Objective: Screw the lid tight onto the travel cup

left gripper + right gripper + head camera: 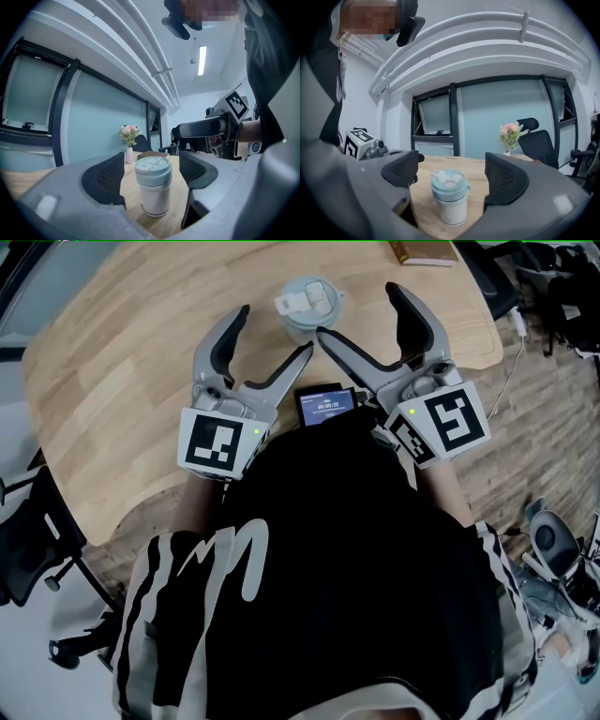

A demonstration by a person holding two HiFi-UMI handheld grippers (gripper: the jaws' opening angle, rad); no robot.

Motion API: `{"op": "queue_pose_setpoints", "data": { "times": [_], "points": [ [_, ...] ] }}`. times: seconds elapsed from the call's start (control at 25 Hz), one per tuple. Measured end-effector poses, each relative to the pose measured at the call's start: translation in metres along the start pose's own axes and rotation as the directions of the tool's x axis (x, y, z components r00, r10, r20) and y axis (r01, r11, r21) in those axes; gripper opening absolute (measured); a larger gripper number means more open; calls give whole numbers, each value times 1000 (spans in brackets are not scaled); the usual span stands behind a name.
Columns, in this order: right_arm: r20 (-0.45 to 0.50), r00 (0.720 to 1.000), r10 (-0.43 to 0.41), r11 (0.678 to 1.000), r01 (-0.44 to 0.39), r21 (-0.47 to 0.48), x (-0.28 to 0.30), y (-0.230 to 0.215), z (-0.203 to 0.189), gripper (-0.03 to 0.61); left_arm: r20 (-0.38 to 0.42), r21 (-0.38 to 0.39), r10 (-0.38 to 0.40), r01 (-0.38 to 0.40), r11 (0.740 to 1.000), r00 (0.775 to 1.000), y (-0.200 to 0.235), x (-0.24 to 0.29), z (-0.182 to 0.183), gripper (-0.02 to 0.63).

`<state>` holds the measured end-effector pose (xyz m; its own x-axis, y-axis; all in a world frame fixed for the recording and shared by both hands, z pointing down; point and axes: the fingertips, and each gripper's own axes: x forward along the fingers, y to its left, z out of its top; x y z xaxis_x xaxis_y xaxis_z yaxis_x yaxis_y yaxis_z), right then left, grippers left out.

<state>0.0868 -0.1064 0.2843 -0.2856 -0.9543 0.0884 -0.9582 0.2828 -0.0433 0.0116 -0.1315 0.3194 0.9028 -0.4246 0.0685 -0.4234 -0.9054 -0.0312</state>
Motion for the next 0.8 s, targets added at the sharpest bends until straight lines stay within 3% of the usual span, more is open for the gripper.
{"op": "queue_pose_setpoints", "data": {
  "times": [0.12, 0.32, 0.52, 0.8],
  "points": [
    [9, 1000, 4, 1000, -4, -2, -3, 1, 2, 411, -5, -9, 33, -33, 999, 999, 2, -4, -3, 293],
    [12, 999, 42, 999, -42, -4, -3, 7, 0, 308, -9, -16, 57, -57, 998, 998, 6, -6, -5, 281],
    [45, 998, 38, 999, -39, 7, -6, 6, 6, 210, 13, -9, 81, -81, 997, 997, 9, -8, 1, 215],
    [52, 998, 32, 999, -32, 14, -10, 5, 7, 132, 26, -2, 95, -95, 995, 995, 10, -11, 7, 152]
  ]
}}
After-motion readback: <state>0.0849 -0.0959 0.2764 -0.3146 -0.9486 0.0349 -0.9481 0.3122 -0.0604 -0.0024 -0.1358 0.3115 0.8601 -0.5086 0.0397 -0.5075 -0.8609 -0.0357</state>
